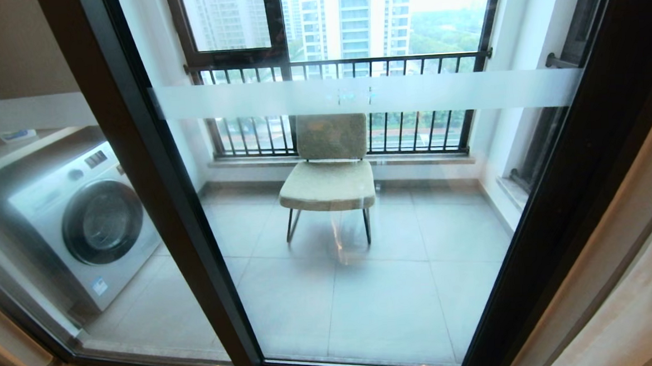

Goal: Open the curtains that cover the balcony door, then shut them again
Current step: Pull the inner curtains open on both sides, then close the inner curtains on both sides

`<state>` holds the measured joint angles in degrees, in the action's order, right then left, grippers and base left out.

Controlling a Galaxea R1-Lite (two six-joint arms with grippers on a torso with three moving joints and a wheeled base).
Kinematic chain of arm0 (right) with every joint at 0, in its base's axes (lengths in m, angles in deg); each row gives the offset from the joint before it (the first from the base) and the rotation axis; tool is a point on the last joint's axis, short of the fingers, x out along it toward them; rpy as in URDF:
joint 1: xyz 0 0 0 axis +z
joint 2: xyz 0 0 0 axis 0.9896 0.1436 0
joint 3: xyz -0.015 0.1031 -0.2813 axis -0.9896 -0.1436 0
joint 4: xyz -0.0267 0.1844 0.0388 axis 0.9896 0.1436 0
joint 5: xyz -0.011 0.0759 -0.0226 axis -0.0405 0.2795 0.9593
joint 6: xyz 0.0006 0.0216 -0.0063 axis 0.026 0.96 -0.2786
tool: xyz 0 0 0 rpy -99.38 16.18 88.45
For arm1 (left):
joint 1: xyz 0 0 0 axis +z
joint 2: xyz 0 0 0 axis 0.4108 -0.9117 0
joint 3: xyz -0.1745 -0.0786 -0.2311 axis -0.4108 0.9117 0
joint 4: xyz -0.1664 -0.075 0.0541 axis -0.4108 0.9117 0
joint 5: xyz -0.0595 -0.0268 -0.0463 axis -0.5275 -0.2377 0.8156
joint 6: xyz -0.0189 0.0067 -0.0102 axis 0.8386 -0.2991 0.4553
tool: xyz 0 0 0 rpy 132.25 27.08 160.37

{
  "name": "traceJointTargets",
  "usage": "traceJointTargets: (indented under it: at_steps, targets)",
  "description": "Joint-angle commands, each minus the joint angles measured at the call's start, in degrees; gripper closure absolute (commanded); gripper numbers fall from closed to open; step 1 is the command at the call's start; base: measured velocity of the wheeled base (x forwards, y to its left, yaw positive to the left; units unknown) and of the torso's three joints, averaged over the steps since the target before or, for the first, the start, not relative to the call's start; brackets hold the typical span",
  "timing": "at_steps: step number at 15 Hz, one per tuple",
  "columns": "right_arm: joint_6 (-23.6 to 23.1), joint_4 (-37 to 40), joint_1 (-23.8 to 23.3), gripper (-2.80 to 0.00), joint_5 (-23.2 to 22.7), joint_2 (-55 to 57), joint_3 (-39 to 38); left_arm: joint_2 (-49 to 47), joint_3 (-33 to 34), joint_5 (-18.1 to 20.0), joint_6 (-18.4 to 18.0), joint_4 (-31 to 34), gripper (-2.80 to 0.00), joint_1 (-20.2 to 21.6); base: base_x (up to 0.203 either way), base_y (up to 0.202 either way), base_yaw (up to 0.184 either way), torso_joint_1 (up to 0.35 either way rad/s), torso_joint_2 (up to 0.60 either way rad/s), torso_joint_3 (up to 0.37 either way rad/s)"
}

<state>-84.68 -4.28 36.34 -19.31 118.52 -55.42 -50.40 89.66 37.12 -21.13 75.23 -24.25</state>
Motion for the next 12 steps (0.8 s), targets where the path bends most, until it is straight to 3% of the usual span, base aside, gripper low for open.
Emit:
traceJointTargets:
  at_steps: [1, 6, 7, 12]
  targets:
    - [-2.2, -0.2, 3.7, -2.8, 0.3, -4.3, -1.8, 0.0, 0.0, -0.1, 0.0, 0.0, 0.0, 0.0, 0.0, 0.0, 0.0, 0.0, 0.0, 0.0]
    - [-11.7, -0.6, 18.8, -2.8, 2.1, -6.9, -4.2, 0.0, 0.0, -0.1, 0.0, 0.0, 0.0, 0.0, 0.0, 0.0, 0.0, 0.0, 0.0, 0.0]
    - [-12.5, -0.6, 20.6, 0.0, 2.4, -7.0, -5.0, 0.0, 0.0, 0.0, 0.0, 0.0, 0.0, 0.0, 0.0, 0.0, 0.0, 0.0, 0.0, 0.0]
    - [-12.6, 0.8, 24.5, 0.0, 2.4, -6.0, -5.8, 0.0, 0.0, -0.1, 0.1, 0.0, 0.0, 0.0, 0.0, 0.0, 0.0, 0.0, 0.0, 0.0]
